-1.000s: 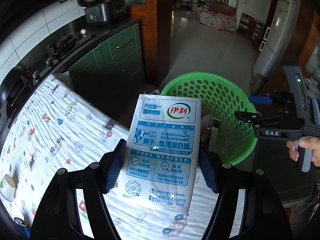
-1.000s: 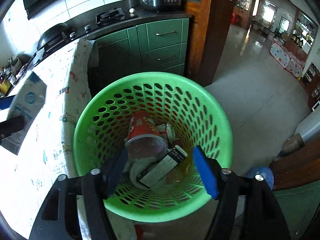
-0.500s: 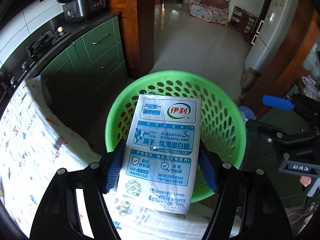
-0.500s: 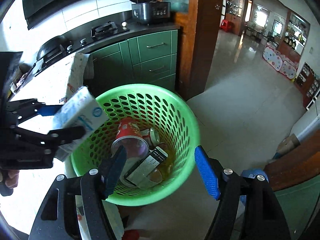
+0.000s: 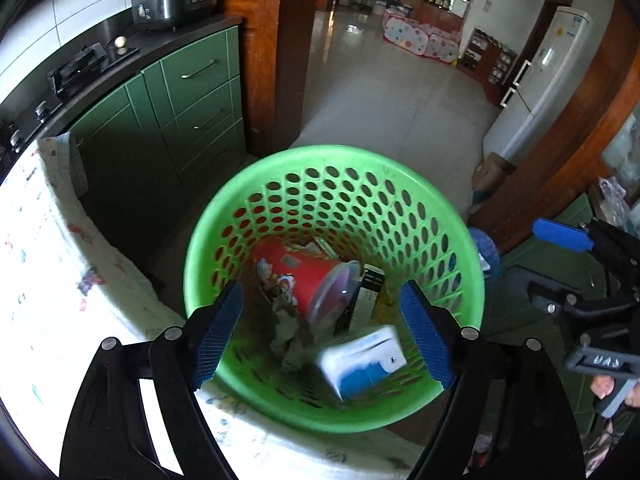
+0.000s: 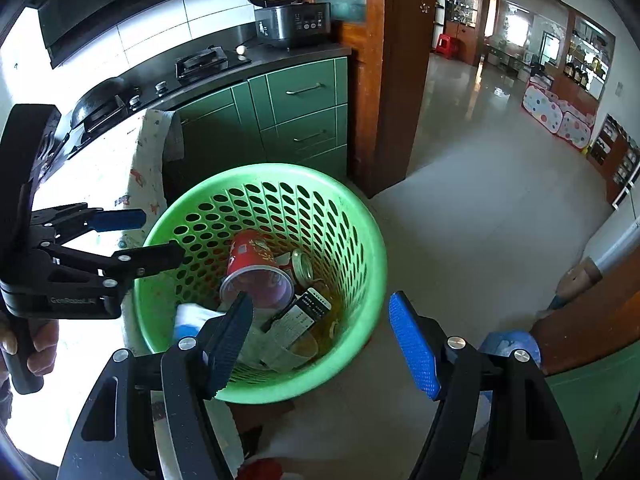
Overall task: Collect trash
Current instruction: 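Drop the clear cup into the basket with the right tool while the left tool drops the carton in, then swing both open tools back over the table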
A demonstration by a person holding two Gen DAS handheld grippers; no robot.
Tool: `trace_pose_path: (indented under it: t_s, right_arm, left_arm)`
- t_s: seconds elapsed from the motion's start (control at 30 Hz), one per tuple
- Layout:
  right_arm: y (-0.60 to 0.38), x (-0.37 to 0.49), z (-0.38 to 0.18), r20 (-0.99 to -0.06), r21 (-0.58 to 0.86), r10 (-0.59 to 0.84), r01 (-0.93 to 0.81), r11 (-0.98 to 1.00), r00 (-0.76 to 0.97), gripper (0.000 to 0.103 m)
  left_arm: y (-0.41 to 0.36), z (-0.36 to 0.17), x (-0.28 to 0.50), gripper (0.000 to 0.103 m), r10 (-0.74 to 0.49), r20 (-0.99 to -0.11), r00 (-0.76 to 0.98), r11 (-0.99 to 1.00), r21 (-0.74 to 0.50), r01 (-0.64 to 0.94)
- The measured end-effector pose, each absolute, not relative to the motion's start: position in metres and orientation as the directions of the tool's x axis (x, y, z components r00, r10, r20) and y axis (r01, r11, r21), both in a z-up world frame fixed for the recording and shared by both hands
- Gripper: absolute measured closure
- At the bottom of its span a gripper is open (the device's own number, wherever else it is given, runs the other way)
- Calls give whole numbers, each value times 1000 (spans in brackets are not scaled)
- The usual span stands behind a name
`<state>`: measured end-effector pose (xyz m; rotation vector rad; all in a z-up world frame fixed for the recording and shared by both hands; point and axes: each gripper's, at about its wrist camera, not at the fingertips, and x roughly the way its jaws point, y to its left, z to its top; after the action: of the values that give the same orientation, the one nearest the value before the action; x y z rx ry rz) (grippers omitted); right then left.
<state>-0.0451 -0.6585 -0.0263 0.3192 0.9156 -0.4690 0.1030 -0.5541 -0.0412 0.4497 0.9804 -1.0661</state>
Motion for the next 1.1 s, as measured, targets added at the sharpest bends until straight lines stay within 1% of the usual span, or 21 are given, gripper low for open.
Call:
trace_pose_path:
  t_s: [0.2,0.27,0.5,0.7,0.97,1.03,1.1]
  right_arm:
    - [-647,-34,-22,-813,70,-232,485,871,535,34]
    - [-640,-28,-19,-810,84,-213,468,880,546,30]
    - [-608,4,-9,-802,73,-186,403,912,568,30]
    - [-570,40,0,-796,65,-147,325,943,586,30]
    - [-509,86,9,-790,61,-79,206,977,609,28]
    - [-494,97,11,-787,59,-63,176,983,614,25]
    - [-479,109,13,-783,61,-46,150,987,620,24]
  left_arm:
    - [-521,-31,120,23,-516,-835,192,473,-91,876]
    - [-508,-28,125,23,-515,-831,210,485,-80,871]
    - [-456,-18,144,23,-511,-818,264,542,-68,838]
    - [-412,-16,160,23,-480,-818,317,601,-43,798]
    - [-346,-10,186,23,-465,-803,372,684,-59,727]
    - [-331,-9,190,23,-458,-801,386,703,-61,709]
    - [-314,-8,197,23,-450,-798,402,722,-59,690]
